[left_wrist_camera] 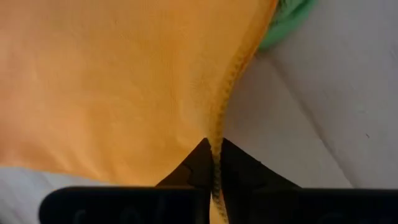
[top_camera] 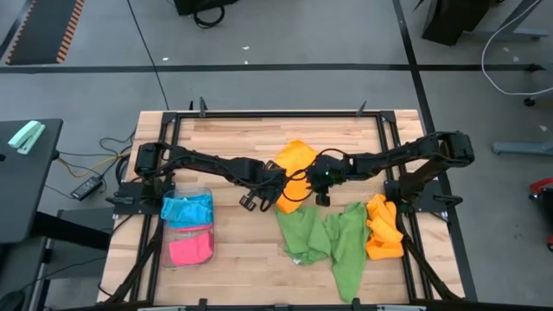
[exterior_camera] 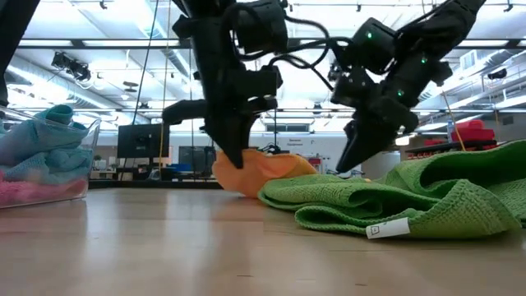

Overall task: Fold microfiber towels
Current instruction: Fold the left yellow microfiber cloth

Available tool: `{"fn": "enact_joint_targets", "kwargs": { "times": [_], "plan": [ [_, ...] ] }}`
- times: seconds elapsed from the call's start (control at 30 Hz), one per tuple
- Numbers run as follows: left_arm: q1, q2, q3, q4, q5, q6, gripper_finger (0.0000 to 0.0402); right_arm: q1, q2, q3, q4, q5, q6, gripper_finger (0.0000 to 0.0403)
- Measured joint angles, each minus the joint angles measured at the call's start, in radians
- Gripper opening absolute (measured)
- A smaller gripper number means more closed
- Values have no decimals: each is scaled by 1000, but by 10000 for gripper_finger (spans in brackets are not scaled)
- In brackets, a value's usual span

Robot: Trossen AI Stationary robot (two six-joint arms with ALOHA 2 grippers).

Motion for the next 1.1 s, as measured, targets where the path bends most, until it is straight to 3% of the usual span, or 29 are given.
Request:
{"fn": "enact_joint_targets", "kwargs": {
  "times": [0.3, 0.47, 0.9, 1.1],
  "plan": [
    [49, 0, 9, 125, -21, 7, 11, -64, -142, -17, -26, 3, -29, 103],
    [84, 0, 8, 194, -21, -11, 22, -64, -209, -17, -35, 3, -28, 97],
    [143, 101, -1, 384, -13, -35, 11, -64, -281, -17, -102, 100, -10, 93],
    [163, 134, -2, 450, -16, -38, 34, -63, -294, -17, -121, 100, -1, 93]
  ]
}}
